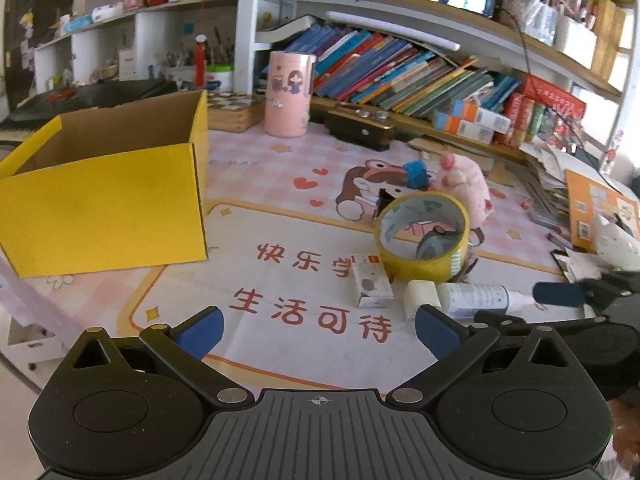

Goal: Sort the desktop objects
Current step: 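Grasp the white spray bottle with the right tool while the left tool grasps the white charger plug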

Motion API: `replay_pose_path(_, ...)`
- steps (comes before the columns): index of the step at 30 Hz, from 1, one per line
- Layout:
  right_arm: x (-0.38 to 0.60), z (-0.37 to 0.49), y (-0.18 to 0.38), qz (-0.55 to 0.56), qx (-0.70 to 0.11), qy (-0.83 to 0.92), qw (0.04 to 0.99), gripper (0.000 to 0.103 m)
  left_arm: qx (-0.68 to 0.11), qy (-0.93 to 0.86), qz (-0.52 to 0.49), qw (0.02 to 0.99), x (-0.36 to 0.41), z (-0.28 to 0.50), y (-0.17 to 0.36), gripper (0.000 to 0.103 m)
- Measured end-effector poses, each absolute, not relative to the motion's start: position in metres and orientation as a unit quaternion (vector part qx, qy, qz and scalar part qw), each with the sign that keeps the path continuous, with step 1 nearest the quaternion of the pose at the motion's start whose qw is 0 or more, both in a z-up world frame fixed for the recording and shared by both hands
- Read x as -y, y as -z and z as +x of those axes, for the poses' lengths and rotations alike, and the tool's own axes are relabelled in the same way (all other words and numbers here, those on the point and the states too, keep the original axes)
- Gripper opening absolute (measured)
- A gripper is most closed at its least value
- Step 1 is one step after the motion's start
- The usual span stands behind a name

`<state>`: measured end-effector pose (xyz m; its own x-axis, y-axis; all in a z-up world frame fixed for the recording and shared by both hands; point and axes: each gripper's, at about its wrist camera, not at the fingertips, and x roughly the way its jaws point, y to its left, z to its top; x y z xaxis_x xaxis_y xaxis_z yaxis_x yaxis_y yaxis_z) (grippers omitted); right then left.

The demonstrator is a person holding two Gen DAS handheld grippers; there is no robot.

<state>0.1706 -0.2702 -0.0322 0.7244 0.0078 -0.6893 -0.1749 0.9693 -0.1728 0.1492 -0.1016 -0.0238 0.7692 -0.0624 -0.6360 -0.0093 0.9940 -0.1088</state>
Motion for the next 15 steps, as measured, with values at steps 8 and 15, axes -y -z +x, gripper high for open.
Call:
replay_pose_path(8, 0.257, 0.204, 0.052, -0.287, -0.371, -0.204, 0.859, 0.058, -0.339, -0.004, -0.060, 0.939, 0.111, 0.155, 0.023, 0.102)
replay_pose_path(15, 0.270, 0.225, 0.056, -0.283, -0.385, -0.228, 0.848, 0.040, -0.342, 0.010, -0.060, 0.938, 0.127, 0.165, 0.025, 0.099)
